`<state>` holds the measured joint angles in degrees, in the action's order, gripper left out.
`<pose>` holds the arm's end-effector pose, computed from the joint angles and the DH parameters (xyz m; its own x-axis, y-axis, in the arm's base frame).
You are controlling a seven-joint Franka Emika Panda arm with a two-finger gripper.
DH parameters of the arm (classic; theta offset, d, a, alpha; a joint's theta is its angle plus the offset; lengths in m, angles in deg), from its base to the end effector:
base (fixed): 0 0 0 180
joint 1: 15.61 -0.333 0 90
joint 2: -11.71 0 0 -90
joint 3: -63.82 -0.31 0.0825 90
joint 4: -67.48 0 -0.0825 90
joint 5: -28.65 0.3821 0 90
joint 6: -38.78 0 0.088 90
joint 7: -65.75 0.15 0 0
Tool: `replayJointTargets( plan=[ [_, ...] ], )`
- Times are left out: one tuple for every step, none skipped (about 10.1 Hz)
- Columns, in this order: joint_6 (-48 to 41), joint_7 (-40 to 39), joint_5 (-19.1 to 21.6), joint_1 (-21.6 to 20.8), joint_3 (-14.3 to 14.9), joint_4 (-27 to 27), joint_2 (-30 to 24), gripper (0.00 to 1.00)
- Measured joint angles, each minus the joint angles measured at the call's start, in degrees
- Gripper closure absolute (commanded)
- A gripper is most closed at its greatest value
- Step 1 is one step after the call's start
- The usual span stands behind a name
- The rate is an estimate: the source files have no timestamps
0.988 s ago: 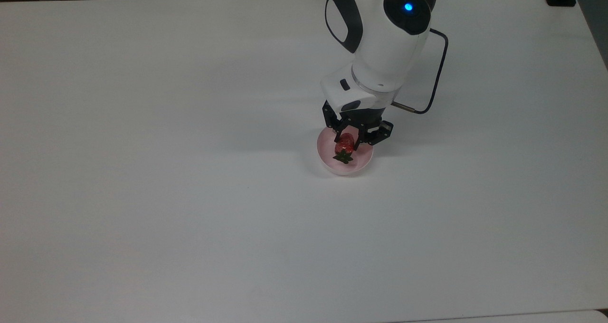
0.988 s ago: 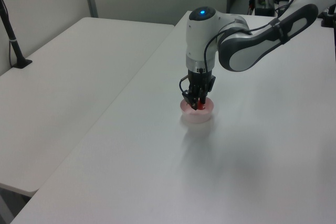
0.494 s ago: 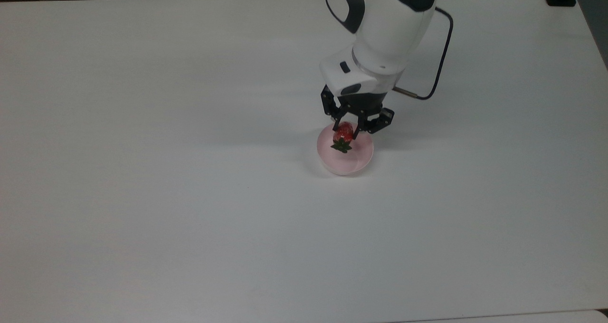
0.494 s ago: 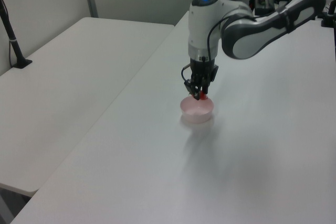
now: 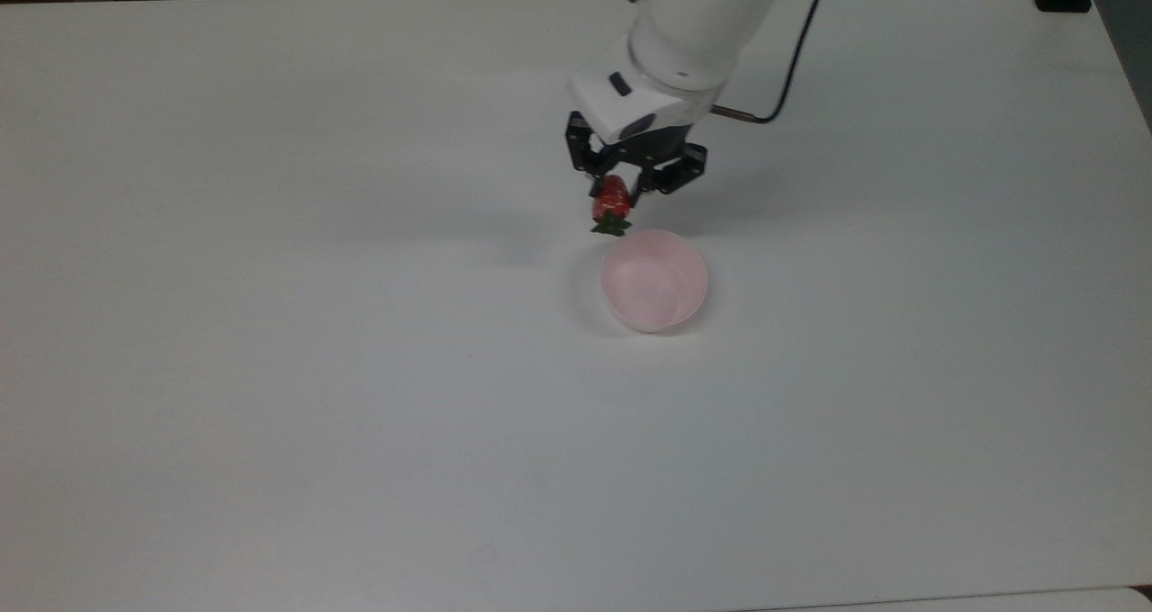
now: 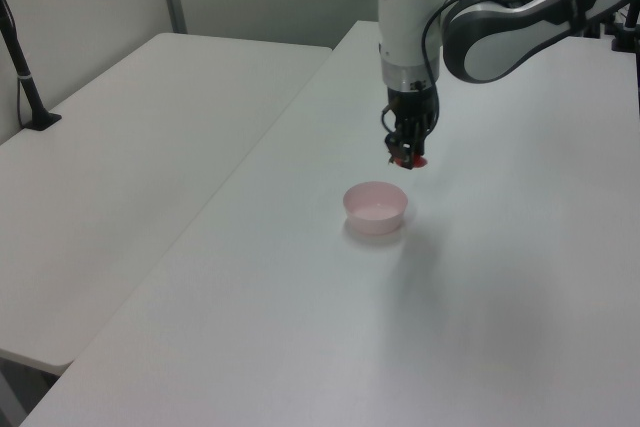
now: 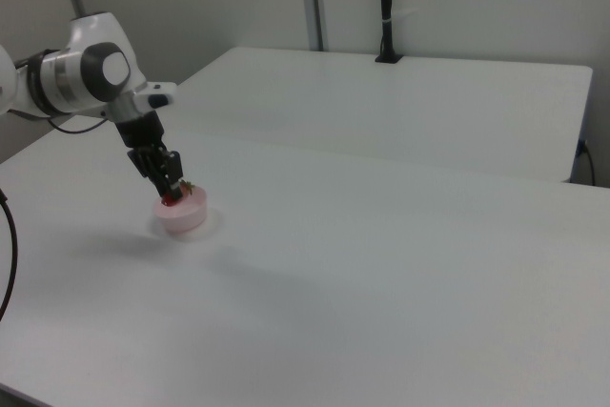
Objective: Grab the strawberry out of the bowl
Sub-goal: 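Carry the strawberry beside the bowl and lower it to the table, then open the gripper to release the strawberry and raise it away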
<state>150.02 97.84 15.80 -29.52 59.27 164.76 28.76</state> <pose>0.6087 0.1746 0.3709 0.9878 -0.1488 0.0453 -0.1547 -0.9707 0.1841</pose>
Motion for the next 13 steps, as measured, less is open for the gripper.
replayJointTargets(
  plan=[
    [0.0, -4.2, 0.6, 1.6, 0.0, 2.1, -1.3, 0.76],
    [0.9, -6.8, 0.9, 3.3, 0.0, 4.2, -1.9, 0.76],
    [3.7, -8.2, 0.9, 4.9, 0.1, 6.6, -2.0, 0.76],
    [7.5, -8.7, 0.9, 6.4, 0.1, 9.1, -2.0, 0.76],
    [10.3, -9.0, 0.9, 7.8, 0.1, 11.1, -1.8, 0.76],
    [12.1, -9.1, 0.9, 9.3, 0.1, 12.2, -1.5, 0.76],
    [13.5, -9.2, 0.9, 10.3, 0.1, 12.6, -1.1, 0.76],
    [14.0, -9.3, 0.9, 10.8, 0.1, 12.7, -0.7, 0.71],
    [14.1, -9.3, 0.7, 10.9, 0.1, 12.8, -0.2, 0.44],
    [14.1, -9.3, 0.3, 10.9, 0.0, 12.8, 0.4, 0.11],
    [14.2, -9.3, 0.2, 10.9, 0.0, 12.8, 0.8, 0.00],
    [14.3, -9.3, 0.2, 10.9, 0.0, 12.7, 0.9, 0.00],
    [14.3, -9.1, 0.2, 11.1, 0.0, 12.5, 0.9, 0.00]
  ],
)
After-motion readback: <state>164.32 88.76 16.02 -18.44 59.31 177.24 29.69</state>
